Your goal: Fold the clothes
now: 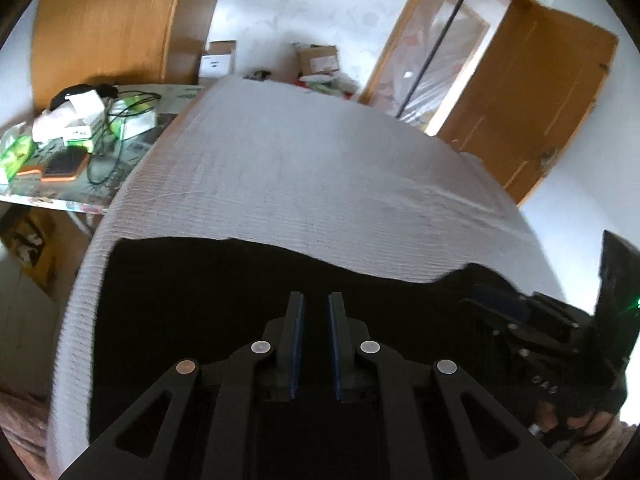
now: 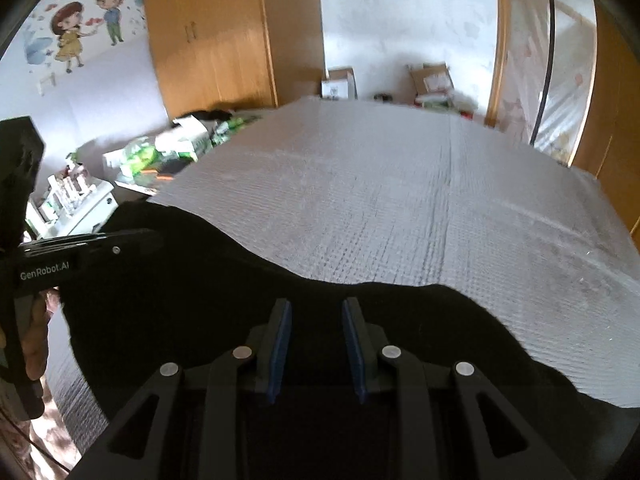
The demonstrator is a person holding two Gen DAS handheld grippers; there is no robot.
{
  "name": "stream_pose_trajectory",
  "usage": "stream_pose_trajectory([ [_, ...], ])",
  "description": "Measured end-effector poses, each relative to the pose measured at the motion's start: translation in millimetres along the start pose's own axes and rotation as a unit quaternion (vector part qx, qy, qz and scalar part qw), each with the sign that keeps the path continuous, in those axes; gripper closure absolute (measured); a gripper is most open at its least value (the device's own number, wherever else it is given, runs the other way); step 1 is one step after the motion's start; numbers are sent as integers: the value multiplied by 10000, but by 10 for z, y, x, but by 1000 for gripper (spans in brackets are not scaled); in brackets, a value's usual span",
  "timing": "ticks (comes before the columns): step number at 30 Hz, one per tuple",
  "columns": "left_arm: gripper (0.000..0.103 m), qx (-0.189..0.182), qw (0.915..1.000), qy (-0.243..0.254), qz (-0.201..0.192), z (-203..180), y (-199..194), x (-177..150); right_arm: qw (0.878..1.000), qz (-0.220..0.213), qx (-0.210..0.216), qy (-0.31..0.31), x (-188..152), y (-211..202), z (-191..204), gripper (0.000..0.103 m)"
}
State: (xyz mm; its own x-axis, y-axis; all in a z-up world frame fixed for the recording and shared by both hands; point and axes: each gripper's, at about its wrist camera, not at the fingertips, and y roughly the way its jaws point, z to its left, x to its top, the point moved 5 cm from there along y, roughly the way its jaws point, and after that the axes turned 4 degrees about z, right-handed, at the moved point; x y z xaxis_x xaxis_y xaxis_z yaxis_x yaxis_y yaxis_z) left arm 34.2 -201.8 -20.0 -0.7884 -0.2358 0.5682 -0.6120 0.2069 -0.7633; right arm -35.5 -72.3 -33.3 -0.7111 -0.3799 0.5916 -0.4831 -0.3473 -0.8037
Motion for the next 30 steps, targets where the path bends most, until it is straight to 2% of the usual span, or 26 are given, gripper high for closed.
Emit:
stream_pose_trajectory([
  [3,91,462,9986,-216,156,254,91,-4,9997,148,-146,141,-33,129,-99,76],
  [5,91,251,9987,-408,170,356,98,-26,9992,211,-224,237,-47,202,-177,76],
  [11,93,223,9988,-431,111,484,62,-87,9984,132,-181,525,-37,245,-348,76],
  [14,94,102,9985,-525,78,533,58,-94,9986,118,-235,469,-39,251,-339,76],
  [20,94,122,9983,-564,-98,553,-133,-130,9985,117,-288,457,-38,225,-308,76],
  [25,94,103,9990,-414,-151,423,-320,-278,9996,-235,-147,4,-110,-105,-28,76],
  [27,94,101,9994,-334,-61,365,-332,-375,9993,-73,219,-289,-252,-134,173,76],
  [30,94,391,9991,-141,-13,343,-337,-482,9978,18,127,-653,-432,-118,316,76],
])
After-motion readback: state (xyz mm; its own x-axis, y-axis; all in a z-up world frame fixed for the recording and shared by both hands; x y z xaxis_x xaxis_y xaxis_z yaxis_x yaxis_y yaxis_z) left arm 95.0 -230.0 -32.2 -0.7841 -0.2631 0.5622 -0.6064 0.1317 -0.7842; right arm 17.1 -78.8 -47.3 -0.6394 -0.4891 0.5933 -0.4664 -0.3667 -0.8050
